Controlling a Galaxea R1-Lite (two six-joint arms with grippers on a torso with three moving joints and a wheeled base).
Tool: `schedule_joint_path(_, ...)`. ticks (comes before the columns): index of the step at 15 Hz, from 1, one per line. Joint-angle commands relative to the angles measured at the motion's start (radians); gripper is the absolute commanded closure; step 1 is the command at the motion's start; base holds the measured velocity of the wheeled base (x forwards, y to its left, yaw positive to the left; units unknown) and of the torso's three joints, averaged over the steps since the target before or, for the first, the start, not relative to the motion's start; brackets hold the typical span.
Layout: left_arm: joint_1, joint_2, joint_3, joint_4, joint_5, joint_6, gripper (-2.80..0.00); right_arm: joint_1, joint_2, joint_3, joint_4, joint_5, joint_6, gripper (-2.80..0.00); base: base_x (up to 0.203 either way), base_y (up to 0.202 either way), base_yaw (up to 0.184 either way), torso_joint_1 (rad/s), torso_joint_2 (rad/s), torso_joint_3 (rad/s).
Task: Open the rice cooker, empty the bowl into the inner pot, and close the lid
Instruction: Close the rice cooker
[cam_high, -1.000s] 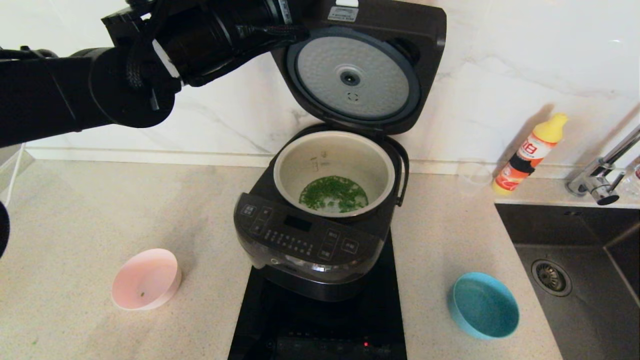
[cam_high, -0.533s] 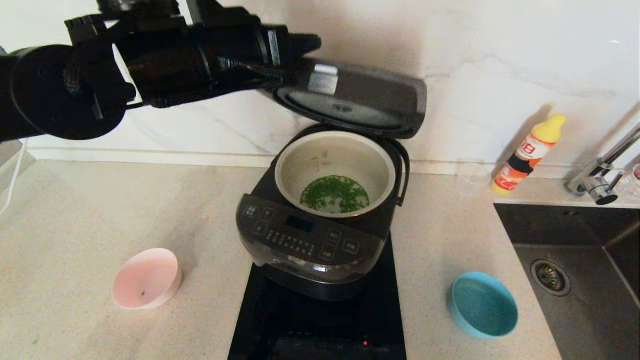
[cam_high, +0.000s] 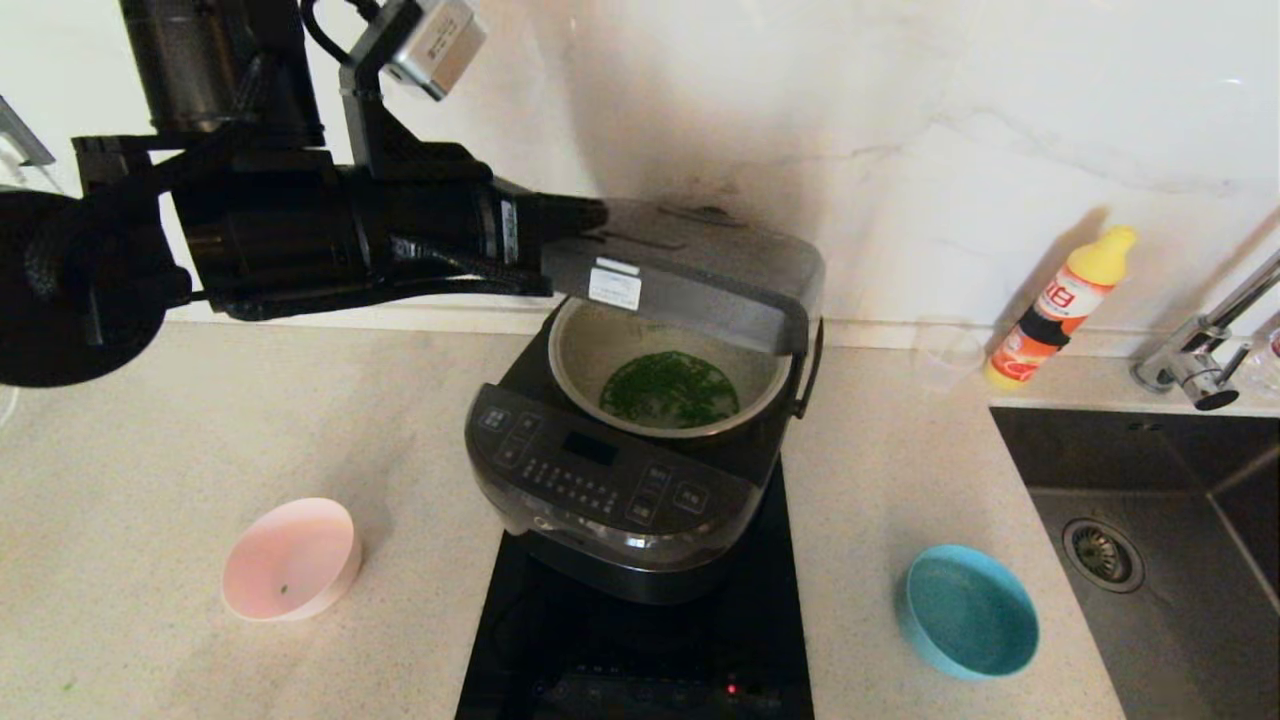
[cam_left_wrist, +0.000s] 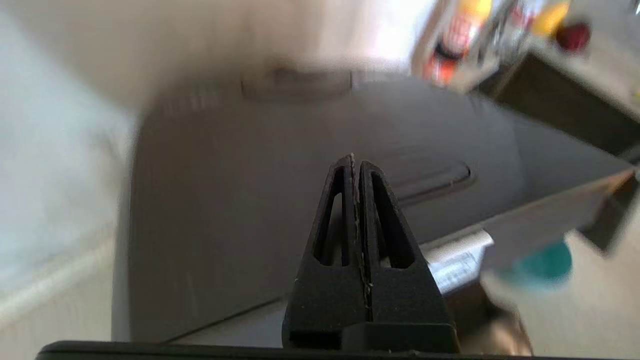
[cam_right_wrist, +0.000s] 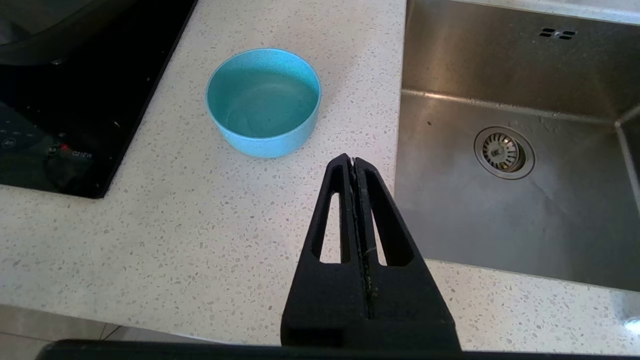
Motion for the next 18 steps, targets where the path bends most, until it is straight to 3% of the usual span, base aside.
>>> schedule_joint_path(1, 0.011, -0.067, 0.101, -0.006, -0.002, 0.001, 0.00, 0.000, 0.001, 0.000, 0.001, 0.000, 0.000, 0.00, 0.000, 0.000, 0.000, 0.000, 0.00, 0.000)
schedule_joint_path(8, 0.016, -0.177, 0.449, -0.024, -0.001, 0.010, 0.00, 0.000, 0.001, 0.000, 0.001, 0.000, 0.000, 0.00, 0.000, 0.000, 0.000, 0.000, 0.00, 0.000)
schedule_joint_path(11, 0.016, -0.155, 0.545, -0.131, -0.002, 0.006, 0.00, 0.000, 0.001, 0.000, 0.001, 0.000, 0.000, 0.00, 0.000, 0.000, 0.000, 0.000, 0.00, 0.000)
schedule_joint_path(15, 0.020, -0.137, 0.563, -0.294, -0.003, -0.015, 0.00, 0.000, 0.001, 0.000, 0.001, 0.000, 0.000, 0.00, 0.000, 0.000, 0.000, 0.000, 0.00, 0.000)
schedule_joint_path(18, 0.022, -0.147, 0.480, -0.413, -0.001, -0.026, 0.00, 0.000, 0.001, 0.000, 0.001, 0.000, 0.000, 0.00, 0.000, 0.000, 0.000, 0.000, 0.00, 0.000)
